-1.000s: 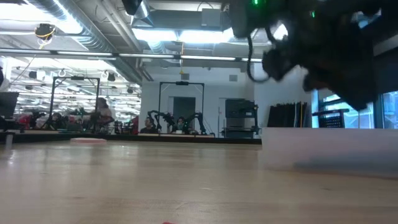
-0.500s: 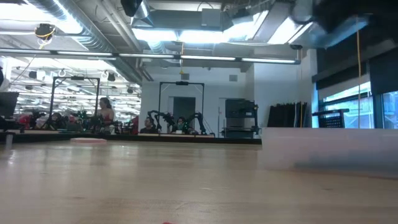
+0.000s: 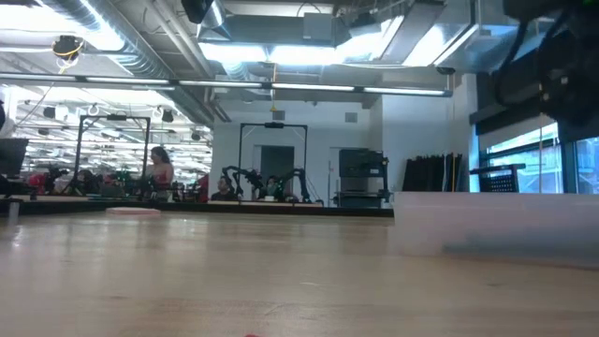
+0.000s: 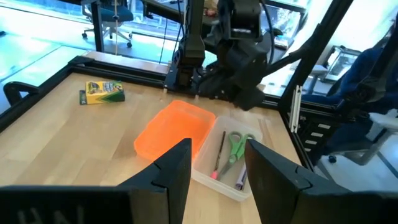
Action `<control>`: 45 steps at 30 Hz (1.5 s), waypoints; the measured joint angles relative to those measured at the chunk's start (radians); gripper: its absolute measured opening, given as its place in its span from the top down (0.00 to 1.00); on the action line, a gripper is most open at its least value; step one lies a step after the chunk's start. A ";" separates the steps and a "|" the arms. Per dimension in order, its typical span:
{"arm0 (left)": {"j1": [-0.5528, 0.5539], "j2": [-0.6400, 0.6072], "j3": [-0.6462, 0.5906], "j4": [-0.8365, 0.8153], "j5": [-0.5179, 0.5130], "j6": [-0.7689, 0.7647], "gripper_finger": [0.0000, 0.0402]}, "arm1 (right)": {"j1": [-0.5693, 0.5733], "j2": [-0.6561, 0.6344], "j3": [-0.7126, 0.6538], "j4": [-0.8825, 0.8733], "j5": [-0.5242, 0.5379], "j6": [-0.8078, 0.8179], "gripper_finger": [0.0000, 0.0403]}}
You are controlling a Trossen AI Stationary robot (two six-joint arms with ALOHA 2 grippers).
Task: Pack school essentials
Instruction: Move the orange supply box to the center of the table
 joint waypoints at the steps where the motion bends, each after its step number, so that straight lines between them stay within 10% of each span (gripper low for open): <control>1: 0.000 0.000 0.000 0.000 0.000 0.000 0.65 | -0.004 0.000 -0.016 0.018 -0.006 0.002 0.69; 19: 0.000 0.000 0.000 0.002 0.000 -0.008 0.65 | -0.093 0.053 -0.120 0.230 -0.025 -0.006 0.69; 45: 0.000 0.000 0.000 0.001 0.000 -0.007 0.65 | -0.259 0.064 -0.120 0.575 0.301 -0.167 0.69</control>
